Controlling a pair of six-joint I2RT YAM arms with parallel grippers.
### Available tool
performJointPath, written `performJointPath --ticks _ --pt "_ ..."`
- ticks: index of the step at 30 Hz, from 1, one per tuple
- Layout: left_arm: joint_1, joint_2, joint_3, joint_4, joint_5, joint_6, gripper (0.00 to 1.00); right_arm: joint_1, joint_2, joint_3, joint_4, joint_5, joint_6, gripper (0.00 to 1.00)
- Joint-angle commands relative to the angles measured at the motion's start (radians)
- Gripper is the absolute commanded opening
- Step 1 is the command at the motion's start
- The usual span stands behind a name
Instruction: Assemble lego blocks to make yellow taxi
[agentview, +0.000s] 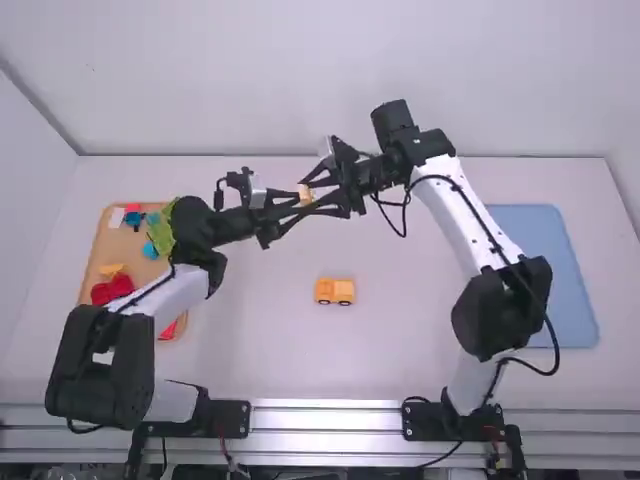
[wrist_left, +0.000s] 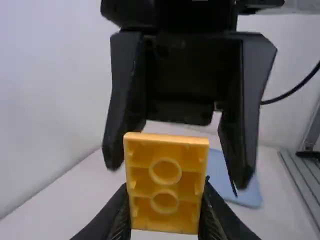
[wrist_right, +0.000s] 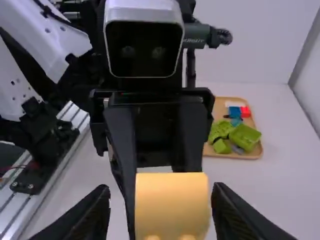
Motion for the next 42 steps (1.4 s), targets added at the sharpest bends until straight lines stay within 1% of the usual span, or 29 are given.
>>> performJointPath --ticks 1,4,10,17,22,23,24,25,26,27,28,29,31,32,33,35,36,37,38,39,40,42 --pt "-0.005 -0.02 0.019 0.015 0.023 -0.01 0.16 0.006 -0.033 0.028 0.004 -0.029 0.0 0.52" --pt "-0.004 -0.02 0.019 0.026 0.026 -0.009 0.16 0.006 -0.033 0.028 0.022 -0.042 0.008 0.45" --pt "0.001 -0.02 0.019 0.029 0.035 -0.009 0.16 -0.008 -0.033 0.028 0.032 -0.069 0.019 0.4" --pt "0.001 -0.02 0.019 0.029 0.033 -0.009 0.16 -0.009 -0.033 0.028 0.031 -0.061 0.022 0.29" --pt "0.001 -0.02 0.019 0.034 0.033 -0.009 0.17 0.005 -0.033 0.028 0.024 -0.057 0.018 0.22" --pt "0.001 -0.02 0.019 0.034 0.031 -0.009 0.2 0.007 -0.033 0.028 0.024 -0.06 0.018 0.11" --pt "0.001 -0.02 0.019 0.033 0.021 -0.01 0.31 0.007 -0.033 0.028 0.025 -0.062 0.018 0.06" --pt "0.0 -0.02 0.019 0.032 0.013 -0.013 0.57 0.007 -0.033 0.028 0.027 -0.069 0.018 0.05" --pt "-0.003 -0.02 0.019 0.028 0.008 -0.012 0.81 0.006 -0.033 0.028 0.029 -0.074 0.02 0.05" --pt "-0.01 -0.02 0.019 0.018 -0.001 -0.012 0.99 0.0 -0.034 0.028 0.045 -0.085 0.04 0.05" --pt "-0.012 -0.02 0.019 -0.013 -0.017 -0.01 0.99 -0.011 -0.039 0.028 0.084 -0.074 0.095 0.05" --pt "-0.012 -0.02 0.019 -0.019 -0.019 -0.008 0.99 -0.013 -0.04 0.028 0.092 -0.069 0.106 0.05" --pt "-0.011 -0.02 0.019 -0.111 -0.04 0.03 0.99 -0.038 -0.062 0.028 0.177 0.035 0.285 0.03" --pt "-0.013 -0.02 0.019 -0.182 -0.049 0.076 0.99 -0.053 -0.08 0.028 0.224 0.153 0.41 0.02" --pt "-0.015 -0.02 0.019 -0.216 -0.06 0.095 0.99 -0.056 -0.086 0.028 0.241 0.212 0.461 0.01" --pt "-0.025 -0.02 0.019 -0.36 -0.129 0.166 0.99 -0.056 -0.115 0.028 0.276 0.515 0.652 0.0" --pt "-0.027 -0.02 0.019 -0.423 -0.173 0.198 0.99 -0.047 -0.127 0.027 0.264 0.654 0.707 0.0" --pt "-0.029 -0.02 0.019 -0.453 -0.196 0.211 0.99 -0.04 -0.133 0.027 0.253 0.722 0.726 0.0" --pt "-0.031 -0.02 0.019 -0.515 -0.256 0.229 0.99 -0.022 -0.143 0.027 0.214 0.875 0.762 0.0" --pt "-0.031 -0.02 0.019 -0.555 -0.301 0.241 0.99 -0.009 -0.146 0.027 0.181 0.971 0.786 0.0" --pt "-0.031 -0.02 0.019 -0.571 -0.318 0.244 0.99 -0.003 -0.146 0.027 0.169 1.006 0.795 0.0" --pt "-0.031 -0.02 0.019 -0.644 -0.429 0.235 0.99 0.029 -0.141 0.017 0.069 1.188 0.863 0.0"
